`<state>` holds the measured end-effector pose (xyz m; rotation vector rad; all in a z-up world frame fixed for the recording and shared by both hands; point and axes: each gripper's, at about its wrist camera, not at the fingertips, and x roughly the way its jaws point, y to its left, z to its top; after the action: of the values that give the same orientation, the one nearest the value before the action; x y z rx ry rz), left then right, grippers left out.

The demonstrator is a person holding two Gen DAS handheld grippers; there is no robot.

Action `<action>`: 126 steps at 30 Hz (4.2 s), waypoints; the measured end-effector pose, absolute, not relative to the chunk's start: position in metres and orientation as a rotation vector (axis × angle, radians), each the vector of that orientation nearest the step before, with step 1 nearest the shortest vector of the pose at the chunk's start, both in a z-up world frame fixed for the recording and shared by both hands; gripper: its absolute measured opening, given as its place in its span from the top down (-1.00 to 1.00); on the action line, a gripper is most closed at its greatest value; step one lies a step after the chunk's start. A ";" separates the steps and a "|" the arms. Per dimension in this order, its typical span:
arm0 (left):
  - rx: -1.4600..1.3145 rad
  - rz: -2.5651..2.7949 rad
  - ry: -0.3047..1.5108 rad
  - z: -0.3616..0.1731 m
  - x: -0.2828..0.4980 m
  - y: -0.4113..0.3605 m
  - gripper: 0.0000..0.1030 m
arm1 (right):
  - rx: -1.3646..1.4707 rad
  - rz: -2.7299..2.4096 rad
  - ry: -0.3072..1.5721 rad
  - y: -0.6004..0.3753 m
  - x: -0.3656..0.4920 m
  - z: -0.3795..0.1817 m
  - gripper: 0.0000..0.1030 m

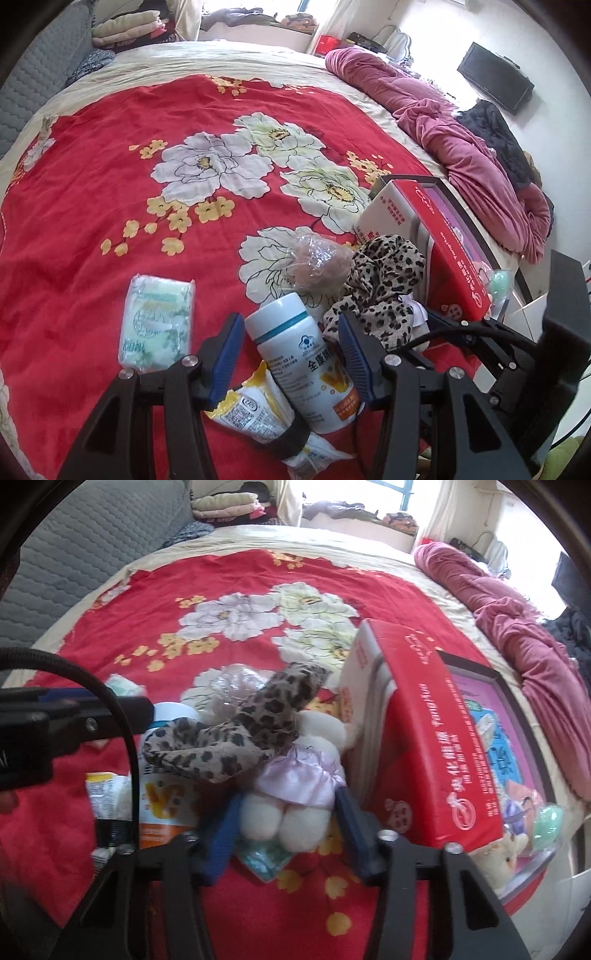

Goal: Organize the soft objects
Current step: 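Grasp the white plush bear in pink dress with the right tool, then grasp the leopard-print cloth with the left tool, then carry the bear and leopard cloth with both tools over the tray, then hold the bear and leopard cloth with both tools above the tray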

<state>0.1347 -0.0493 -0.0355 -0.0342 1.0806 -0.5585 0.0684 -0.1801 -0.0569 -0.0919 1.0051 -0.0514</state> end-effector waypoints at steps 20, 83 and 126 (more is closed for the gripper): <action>0.090 -0.735 1.154 -0.041 0.141 -0.120 -0.02 | -0.002 0.091 0.941 -0.227 0.013 -0.003 0.23; 0.051 -0.684 0.882 0.115 0.039 -0.207 0.84 | 0.103 -0.132 0.676 -0.379 -0.063 0.134 0.29; 0.157 -0.723 1.068 0.002 0.074 -0.319 0.84 | 0.164 -0.193 0.809 -0.458 -0.023 0.054 0.29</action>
<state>0.0736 -0.3188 0.0021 0.1574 1.0681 -0.7226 -0.0227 -0.4582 0.0536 0.1637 0.8088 -0.1933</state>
